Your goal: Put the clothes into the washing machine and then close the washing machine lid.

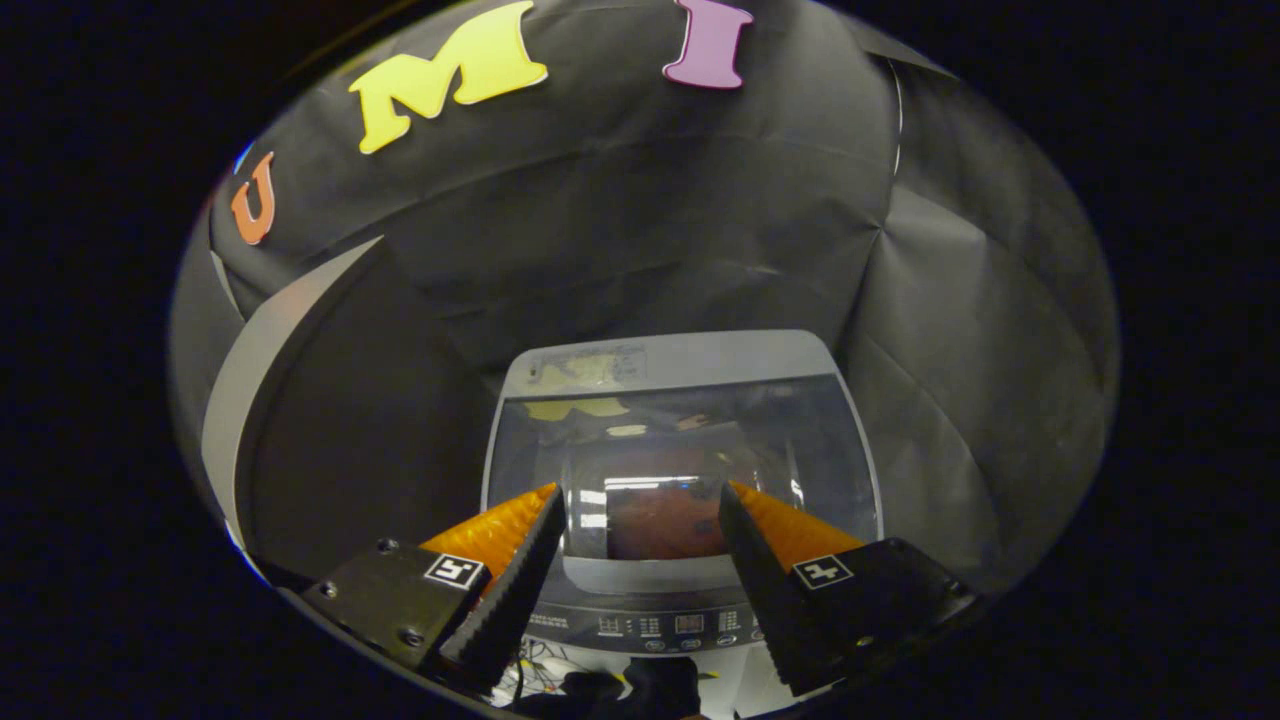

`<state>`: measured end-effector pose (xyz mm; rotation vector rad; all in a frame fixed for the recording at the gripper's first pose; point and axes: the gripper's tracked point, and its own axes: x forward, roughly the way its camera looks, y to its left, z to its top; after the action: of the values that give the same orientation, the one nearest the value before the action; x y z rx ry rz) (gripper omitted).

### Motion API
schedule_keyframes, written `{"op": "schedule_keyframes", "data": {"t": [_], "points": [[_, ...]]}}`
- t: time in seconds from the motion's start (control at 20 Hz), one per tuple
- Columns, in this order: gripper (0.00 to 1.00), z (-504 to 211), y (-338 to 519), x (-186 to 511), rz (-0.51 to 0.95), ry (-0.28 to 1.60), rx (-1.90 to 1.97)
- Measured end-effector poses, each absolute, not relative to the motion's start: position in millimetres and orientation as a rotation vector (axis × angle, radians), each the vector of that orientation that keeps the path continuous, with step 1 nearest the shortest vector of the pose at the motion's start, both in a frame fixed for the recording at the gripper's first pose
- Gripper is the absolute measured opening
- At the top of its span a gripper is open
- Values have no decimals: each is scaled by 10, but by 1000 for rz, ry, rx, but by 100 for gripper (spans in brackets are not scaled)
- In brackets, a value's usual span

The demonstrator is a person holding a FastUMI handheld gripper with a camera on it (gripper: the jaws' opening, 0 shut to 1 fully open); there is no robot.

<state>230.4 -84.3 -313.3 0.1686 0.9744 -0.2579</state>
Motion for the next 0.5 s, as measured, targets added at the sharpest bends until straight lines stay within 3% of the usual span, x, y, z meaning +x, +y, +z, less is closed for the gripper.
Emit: {"op": "schedule_keyframes", "data": {"t": [0.5], "points": [[97, -2816, -742, 1967, -203, 838, 171]]}}
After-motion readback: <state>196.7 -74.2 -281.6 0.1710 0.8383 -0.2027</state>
